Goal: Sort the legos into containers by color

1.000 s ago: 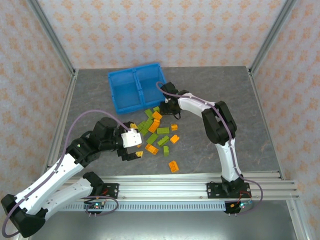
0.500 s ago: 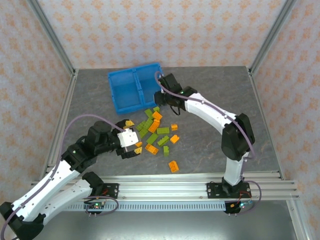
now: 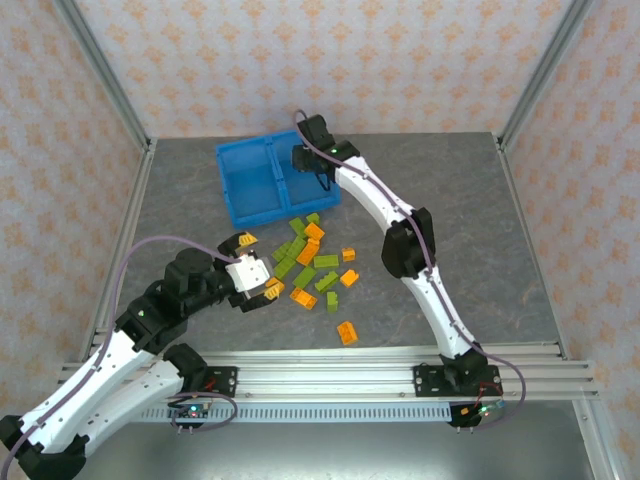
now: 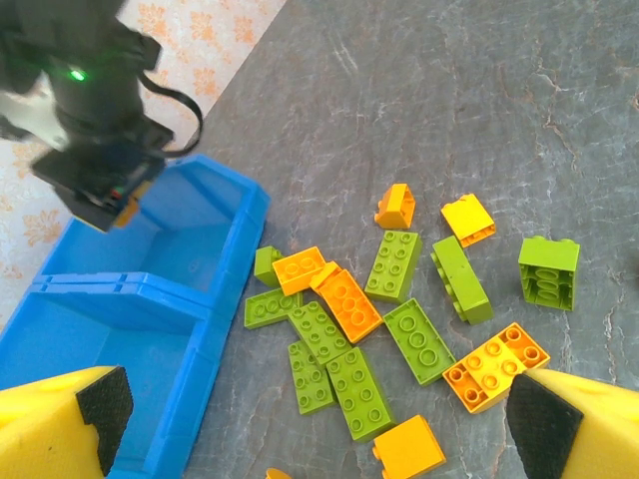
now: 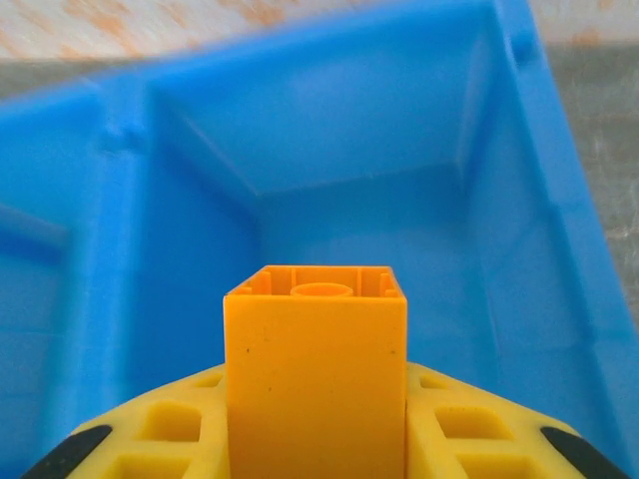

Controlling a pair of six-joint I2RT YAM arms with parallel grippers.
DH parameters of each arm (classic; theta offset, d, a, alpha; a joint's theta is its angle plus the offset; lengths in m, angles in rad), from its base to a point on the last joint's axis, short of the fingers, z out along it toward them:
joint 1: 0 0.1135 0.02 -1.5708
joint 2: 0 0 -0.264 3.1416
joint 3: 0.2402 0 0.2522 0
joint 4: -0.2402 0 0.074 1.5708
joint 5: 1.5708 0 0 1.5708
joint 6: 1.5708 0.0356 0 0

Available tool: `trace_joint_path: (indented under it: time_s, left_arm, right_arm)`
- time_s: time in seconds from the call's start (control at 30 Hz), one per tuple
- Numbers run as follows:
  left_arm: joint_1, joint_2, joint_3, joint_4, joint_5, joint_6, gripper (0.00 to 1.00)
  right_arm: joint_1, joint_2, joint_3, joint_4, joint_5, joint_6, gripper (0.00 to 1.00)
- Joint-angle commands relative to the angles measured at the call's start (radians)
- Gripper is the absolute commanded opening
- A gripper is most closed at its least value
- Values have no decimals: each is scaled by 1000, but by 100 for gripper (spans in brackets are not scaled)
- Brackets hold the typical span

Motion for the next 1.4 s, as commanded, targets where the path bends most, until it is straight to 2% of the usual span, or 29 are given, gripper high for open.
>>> trace_joint_path:
  time_s: [0.0,0.1,0.2,0.37,0.5,0.57,0.77,0.83,0.93,1.07,1.13,1.27,1.37]
  left_arm:
    - [-3,5,-9,37,-3,-16,100]
    - [-3,16,-4,34,-2,-16,100]
    - [-3,17,-2,27,9,-15,100]
    - [-3,20,-3,20,17,-10,100]
    - [-3,21,-3,19,12,-10,100]
    - [-3,20,-4,18,10,-10,100]
    - [-2,17,-3,17,22,-16,100]
    - [-3,21,-3,15,45,-11,100]
    - [-3,43,3,13,82,-7,100]
    - [-3,78,16,10,150,-6,100]
    - [-2,97,20,10,168,-5,100]
    - [-1,118,28,-11,150,4,100]
    - [-1,112,23,-16,128,10,100]
  right_arm:
    - [5,7,37,-40,-83,20,34]
    - [4,15,19,-34,-78,30,39]
    - [4,21,22,-38,-85,34,48]
    - [4,-12,53,-72,-76,40,49]
    - [6,-123,-5,-92,-94,42,47]
    - [13,-228,-124,-68,-83,42,47]
    - [46,-698,-822,192,-34,41,50]
    - [55,-822,-1028,214,1,55,54]
    - [69,-934,-1243,198,-7,91,62]
    - [73,-970,-1370,139,-28,104,80]
    - [73,-942,-1382,110,-41,98,85]
    - [73,-849,-1378,111,-102,90,84]
    - [73,-808,-1366,138,-66,89,78]
